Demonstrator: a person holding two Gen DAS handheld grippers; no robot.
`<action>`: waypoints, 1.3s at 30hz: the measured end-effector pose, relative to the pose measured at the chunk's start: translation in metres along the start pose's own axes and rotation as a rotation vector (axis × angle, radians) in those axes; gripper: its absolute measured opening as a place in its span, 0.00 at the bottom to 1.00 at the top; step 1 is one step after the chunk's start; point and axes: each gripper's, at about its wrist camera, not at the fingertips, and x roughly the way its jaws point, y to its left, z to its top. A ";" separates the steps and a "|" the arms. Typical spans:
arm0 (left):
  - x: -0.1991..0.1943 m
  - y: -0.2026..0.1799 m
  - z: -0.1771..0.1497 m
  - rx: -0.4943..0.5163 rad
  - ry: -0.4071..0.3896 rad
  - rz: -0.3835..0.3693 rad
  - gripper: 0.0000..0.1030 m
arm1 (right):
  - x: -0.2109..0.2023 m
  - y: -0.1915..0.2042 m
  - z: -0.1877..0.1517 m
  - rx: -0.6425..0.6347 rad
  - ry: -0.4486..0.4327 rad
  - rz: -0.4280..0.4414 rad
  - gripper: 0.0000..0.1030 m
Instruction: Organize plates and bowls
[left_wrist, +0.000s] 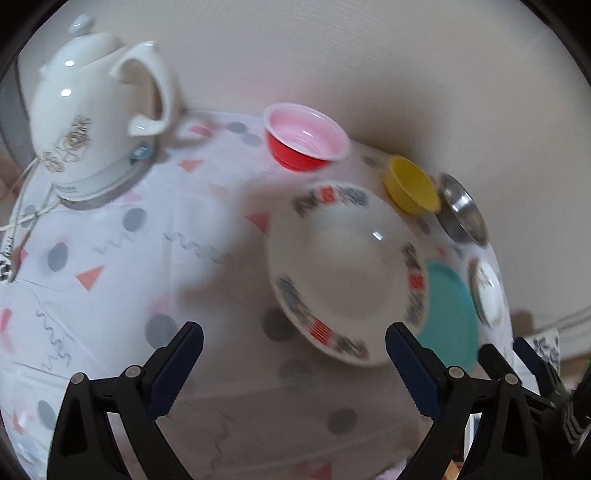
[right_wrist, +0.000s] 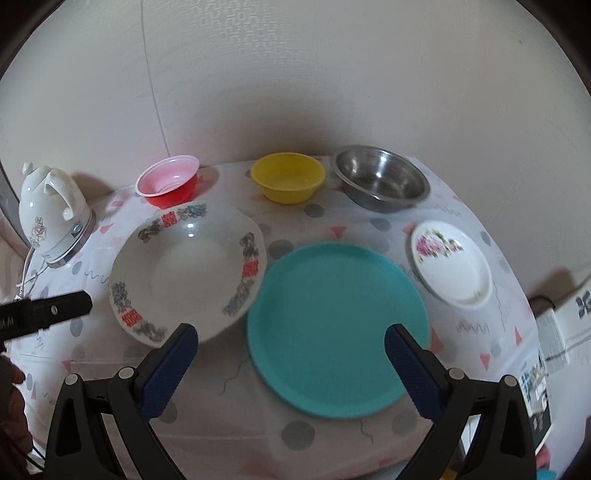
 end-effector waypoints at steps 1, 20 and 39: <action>0.001 0.003 0.003 -0.007 -0.006 0.011 0.97 | 0.004 0.000 0.004 -0.008 -0.003 0.010 1.00; 0.059 0.014 0.026 -0.058 0.073 -0.087 0.97 | 0.116 -0.019 0.074 -0.025 0.064 0.348 0.78; 0.082 0.011 0.022 -0.025 0.091 -0.091 0.77 | 0.184 0.016 0.086 -0.100 0.209 0.520 0.46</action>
